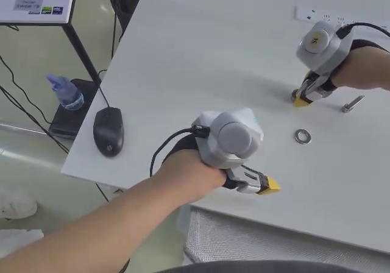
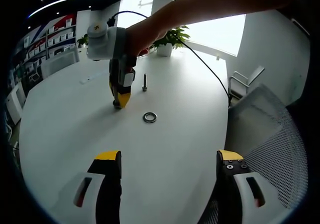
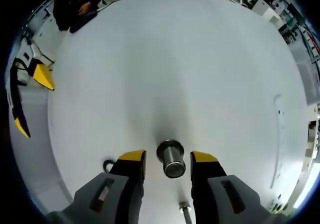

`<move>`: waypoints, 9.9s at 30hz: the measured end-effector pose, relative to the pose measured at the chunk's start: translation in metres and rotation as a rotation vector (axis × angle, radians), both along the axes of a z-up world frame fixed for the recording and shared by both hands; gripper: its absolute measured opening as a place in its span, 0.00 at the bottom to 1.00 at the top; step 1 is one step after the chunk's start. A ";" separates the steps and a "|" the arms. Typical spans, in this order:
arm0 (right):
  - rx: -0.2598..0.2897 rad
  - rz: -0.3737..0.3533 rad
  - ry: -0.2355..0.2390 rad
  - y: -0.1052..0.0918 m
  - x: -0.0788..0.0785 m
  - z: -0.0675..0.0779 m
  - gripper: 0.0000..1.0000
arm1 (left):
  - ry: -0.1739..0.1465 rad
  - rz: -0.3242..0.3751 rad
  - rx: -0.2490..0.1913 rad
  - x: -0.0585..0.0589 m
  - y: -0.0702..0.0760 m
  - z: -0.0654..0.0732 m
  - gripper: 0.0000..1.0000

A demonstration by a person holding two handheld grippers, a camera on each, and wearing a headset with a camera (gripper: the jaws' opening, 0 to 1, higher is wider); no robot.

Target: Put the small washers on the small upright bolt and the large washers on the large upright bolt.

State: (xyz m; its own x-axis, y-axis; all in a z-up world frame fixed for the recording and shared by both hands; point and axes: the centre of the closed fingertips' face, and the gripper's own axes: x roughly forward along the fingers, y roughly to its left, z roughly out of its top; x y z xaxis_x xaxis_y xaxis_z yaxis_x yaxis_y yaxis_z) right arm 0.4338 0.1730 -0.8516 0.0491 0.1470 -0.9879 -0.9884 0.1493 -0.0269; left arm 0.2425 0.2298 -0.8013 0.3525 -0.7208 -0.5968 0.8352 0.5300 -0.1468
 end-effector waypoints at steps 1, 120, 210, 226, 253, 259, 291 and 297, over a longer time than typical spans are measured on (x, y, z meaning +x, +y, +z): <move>0.002 0.001 -0.002 -0.001 0.003 0.001 0.37 | 0.001 0.000 0.002 0.000 0.000 0.000 0.77; 0.013 0.099 0.019 -0.022 -0.105 -0.017 0.27 | -0.012 0.034 0.005 -0.024 0.003 0.015 0.82; 0.102 -0.051 -0.066 -0.011 -0.014 0.067 0.22 | 0.021 -0.030 0.033 -0.023 0.014 0.012 0.73; 0.094 -0.044 -0.059 -0.004 0.004 0.050 0.22 | 0.033 -0.032 0.034 -0.019 0.013 0.007 0.72; 0.026 -0.010 -0.048 0.001 0.004 0.019 0.22 | 0.048 -0.022 0.025 -0.023 0.021 0.004 0.71; 0.015 -0.009 -0.042 0.000 0.009 0.014 0.22 | 0.027 -0.020 0.008 -0.020 0.018 0.009 0.75; -0.010 0.002 -0.021 0.000 0.003 -0.009 0.24 | 0.009 -0.018 -0.019 -0.019 0.011 0.017 0.87; -0.001 0.016 -0.030 0.001 0.002 -0.007 0.25 | 0.014 -0.025 0.000 -0.021 0.015 0.014 0.86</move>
State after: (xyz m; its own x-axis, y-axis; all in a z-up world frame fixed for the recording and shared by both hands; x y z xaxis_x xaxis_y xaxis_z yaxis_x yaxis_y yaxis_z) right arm 0.4358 0.1741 -0.8583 0.0766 0.1474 -0.9861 -0.9895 0.1330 -0.0570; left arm 0.2217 0.2452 -0.7870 0.3260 -0.7295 -0.6012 0.8461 0.5088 -0.1586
